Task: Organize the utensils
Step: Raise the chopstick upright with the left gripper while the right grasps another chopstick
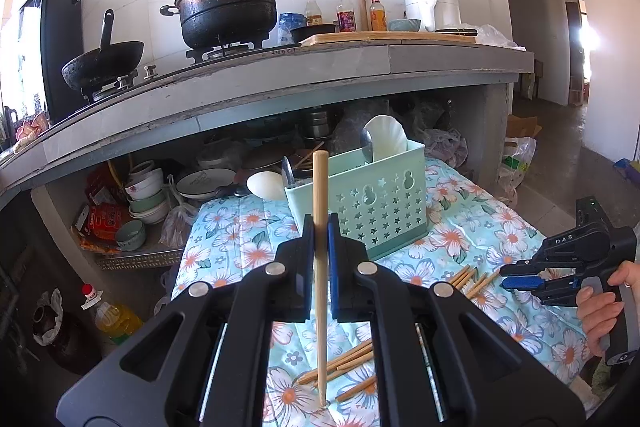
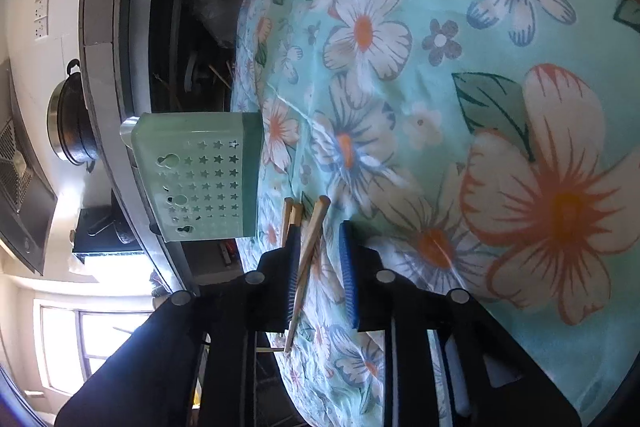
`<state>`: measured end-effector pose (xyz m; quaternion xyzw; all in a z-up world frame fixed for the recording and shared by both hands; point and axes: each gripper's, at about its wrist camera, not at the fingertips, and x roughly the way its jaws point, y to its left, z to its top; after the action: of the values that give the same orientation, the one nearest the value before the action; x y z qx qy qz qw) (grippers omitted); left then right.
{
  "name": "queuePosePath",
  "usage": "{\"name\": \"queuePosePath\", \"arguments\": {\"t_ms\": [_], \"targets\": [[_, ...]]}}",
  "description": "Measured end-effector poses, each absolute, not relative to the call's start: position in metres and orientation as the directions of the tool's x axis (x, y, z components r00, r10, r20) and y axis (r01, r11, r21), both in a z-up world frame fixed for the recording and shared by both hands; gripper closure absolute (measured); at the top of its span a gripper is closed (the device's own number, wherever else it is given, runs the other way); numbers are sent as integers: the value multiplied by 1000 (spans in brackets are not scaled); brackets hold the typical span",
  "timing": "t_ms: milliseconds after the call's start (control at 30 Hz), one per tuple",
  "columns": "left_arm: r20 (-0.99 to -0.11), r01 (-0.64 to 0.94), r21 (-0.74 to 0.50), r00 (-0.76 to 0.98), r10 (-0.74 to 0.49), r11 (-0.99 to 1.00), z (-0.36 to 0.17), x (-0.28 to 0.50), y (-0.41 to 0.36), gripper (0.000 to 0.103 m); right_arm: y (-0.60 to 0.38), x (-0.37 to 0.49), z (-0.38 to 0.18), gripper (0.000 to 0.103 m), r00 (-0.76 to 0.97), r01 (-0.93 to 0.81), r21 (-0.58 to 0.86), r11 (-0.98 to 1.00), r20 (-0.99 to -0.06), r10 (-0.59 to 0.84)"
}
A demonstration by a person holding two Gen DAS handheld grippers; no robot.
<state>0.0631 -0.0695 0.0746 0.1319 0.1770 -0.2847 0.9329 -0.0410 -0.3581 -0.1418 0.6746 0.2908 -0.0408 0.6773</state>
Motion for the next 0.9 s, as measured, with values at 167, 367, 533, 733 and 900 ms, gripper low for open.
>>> {"name": "queuePosePath", "arguments": {"t_ms": [167,367,533,733,900], "targets": [[-405,578,149,776,-483,802,74,62,-71,98,-359,-32,-145,81,829,448,891,77,-446,337],[-406,577,150,776,-483,802,74,61,-72,98,-357,-24,-139,81,840,427,902,58,-420,344],[-405,579,152,776,-483,801,74,61,-73,98,-362,-17,-141,81,837,448,893,49,-438,328],[-407,579,151,775,-483,801,75,60,-73,98,-362,-8,-147,81,828,470,881,55,-462,319],[-407,579,153,775,-483,801,74,60,-74,98,-363,-6,-141,90,824,477,873,101,-484,293]]}}
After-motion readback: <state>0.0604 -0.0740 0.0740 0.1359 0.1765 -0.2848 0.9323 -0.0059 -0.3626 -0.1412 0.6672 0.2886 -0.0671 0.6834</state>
